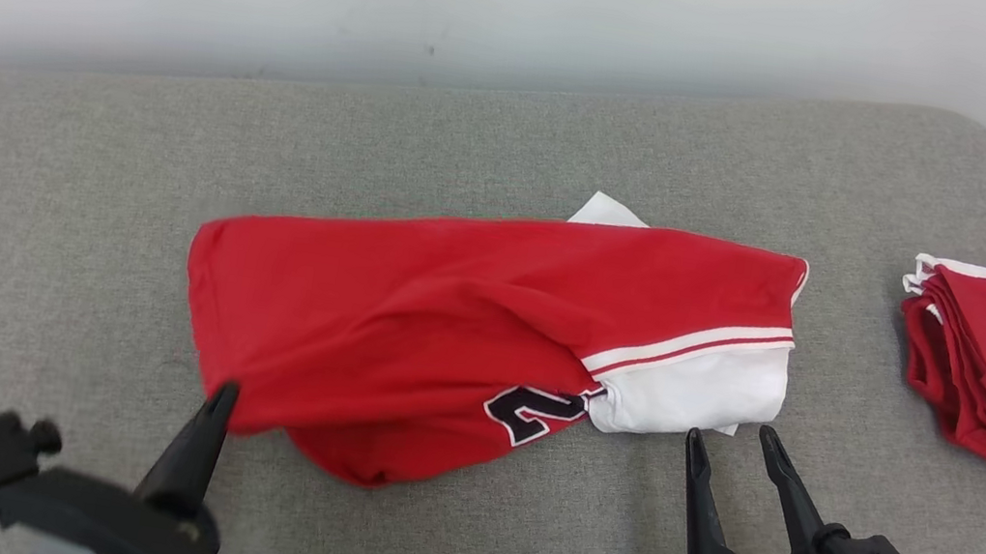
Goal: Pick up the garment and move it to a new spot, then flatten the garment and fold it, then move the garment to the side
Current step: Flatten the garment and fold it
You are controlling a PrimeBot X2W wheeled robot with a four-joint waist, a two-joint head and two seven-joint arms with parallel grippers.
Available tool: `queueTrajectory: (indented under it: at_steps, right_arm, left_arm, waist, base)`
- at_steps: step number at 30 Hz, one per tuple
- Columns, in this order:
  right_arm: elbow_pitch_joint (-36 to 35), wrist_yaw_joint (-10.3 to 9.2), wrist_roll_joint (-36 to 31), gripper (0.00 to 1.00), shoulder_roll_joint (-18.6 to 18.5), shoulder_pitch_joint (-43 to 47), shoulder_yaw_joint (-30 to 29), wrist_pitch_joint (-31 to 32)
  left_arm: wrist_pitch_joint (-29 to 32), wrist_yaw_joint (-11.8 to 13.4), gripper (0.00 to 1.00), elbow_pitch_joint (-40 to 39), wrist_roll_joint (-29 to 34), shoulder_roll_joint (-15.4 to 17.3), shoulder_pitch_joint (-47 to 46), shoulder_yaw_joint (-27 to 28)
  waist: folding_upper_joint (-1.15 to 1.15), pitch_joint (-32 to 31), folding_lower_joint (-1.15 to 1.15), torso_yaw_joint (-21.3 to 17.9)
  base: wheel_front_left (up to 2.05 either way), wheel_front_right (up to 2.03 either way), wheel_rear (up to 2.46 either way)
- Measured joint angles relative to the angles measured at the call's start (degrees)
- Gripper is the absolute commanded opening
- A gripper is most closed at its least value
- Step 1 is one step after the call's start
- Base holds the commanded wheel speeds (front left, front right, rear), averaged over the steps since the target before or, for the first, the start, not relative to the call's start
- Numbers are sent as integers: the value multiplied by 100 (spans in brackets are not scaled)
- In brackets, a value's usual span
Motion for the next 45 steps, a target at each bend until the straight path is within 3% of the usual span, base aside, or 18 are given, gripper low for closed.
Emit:
queueTrajectory:
  at_steps: [11, 18, 22, 23, 24, 32, 38, 45]
  right_arm:
    - [77, 0, 0, 100, 0, 31, -7, -1]
    - [111, 0, 0, 100, -1, 91, -11, -3]
    - [118, 0, 0, 100, 0, 124, -10, -3]
    - [118, 0, 0, 100, 0, 131, -9, -3]
    - [119, 0, 0, 100, -1, 136, -9, -2]
    - [110, 0, -5, 100, 0, 192, -76, 8]
    - [75, 0, -5, 100, 0, 273, -208, 29]
    - [67, 0, -5, 100, 0, 293, -276, 29]
  left_arm:
    - [127, 182, 0, -497, -226, 148, 1076, 264]
    - [116, 374, 0, 94, 260, 392, 1466, 122]
    - [-56, 352, 0, 523, 424, 342, 1485, 9]
    - [-118, 374, 29, 632, 490, 337, 1476, -5]
    - [-190, 396, 100, 720, 563, 341, 1465, -25]
    - [-642, 293, 100, 1036, 806, 346, 1350, -77]
    - [-1492, 194, 100, 958, 1236, 471, 1127, 42]
    - [-2323, 247, 100, 1010, 1991, 576, 698, -25]
  waist:
    - [0, -111, 0, -66]
    - [0, -256, 0, -122]
    - [0, -322, 0, -137]
    - [0, -336, 0, -140]
    - [0, -352, 0, -142]
    - [0, -496, 0, -123]
    - [0, -571, 0, -25]
    - [0, -643, 0, 109]
  base:
    - [0, 0, 0]
    - [0, 0, 0]
    - [0, 0, 0]
    - [0, 0, 0]
    - [0, 0, 0]
    - [0, 0, 0]
    - [0, 0, 0]
    - [0, 0, 0]
